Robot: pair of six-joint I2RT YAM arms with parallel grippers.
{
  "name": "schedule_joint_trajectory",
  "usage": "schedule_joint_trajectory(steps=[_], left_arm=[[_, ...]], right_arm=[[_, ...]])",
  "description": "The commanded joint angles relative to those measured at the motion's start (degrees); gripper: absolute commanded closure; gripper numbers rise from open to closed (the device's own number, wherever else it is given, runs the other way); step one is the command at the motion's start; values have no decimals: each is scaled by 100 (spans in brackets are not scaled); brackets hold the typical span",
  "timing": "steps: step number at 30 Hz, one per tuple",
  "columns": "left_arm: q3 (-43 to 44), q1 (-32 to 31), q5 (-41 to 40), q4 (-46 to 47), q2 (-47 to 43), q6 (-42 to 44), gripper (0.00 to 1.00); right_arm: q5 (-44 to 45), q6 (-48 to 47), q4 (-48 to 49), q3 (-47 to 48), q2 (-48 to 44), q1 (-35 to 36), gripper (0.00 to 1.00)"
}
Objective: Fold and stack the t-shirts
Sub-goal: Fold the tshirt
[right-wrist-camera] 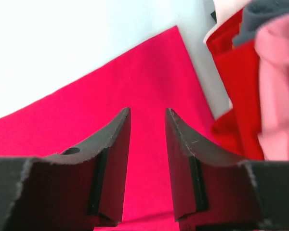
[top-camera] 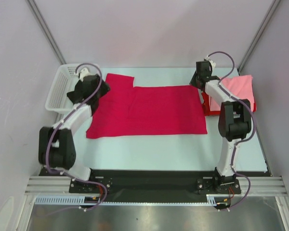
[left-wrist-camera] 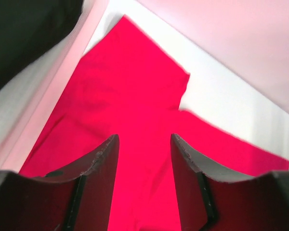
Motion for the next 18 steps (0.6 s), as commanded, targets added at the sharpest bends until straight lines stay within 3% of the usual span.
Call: schedule_joint_trajectory(steps=[1, 5, 7, 11, 15, 18], left_arm=[[1228, -31, -92, 128, 863, 469, 48], [2417, -31, -14, -49, 1971, 522, 47], [3094, -40, -13, -215, 2585, 540, 45], [4201, -93, -48, -444, 3569, 698, 4], [5572, -93, -110, -1173, 4424, 768, 1], [6048, -93, -346, -1297, 4829, 856, 1]], right_arm=[[-17, -290, -348, 787, 501, -128, 59], [9, -440, -532, 1604, 1135, -154, 50], [17, -483, -830, 2001, 1616, -172, 49], [88, -563, -1218, 2916, 2329, -198, 49], [-9, -519, -1482, 3444, 2813, -251, 49], [35, -501, -1447, 3462, 2964, -295, 48]])
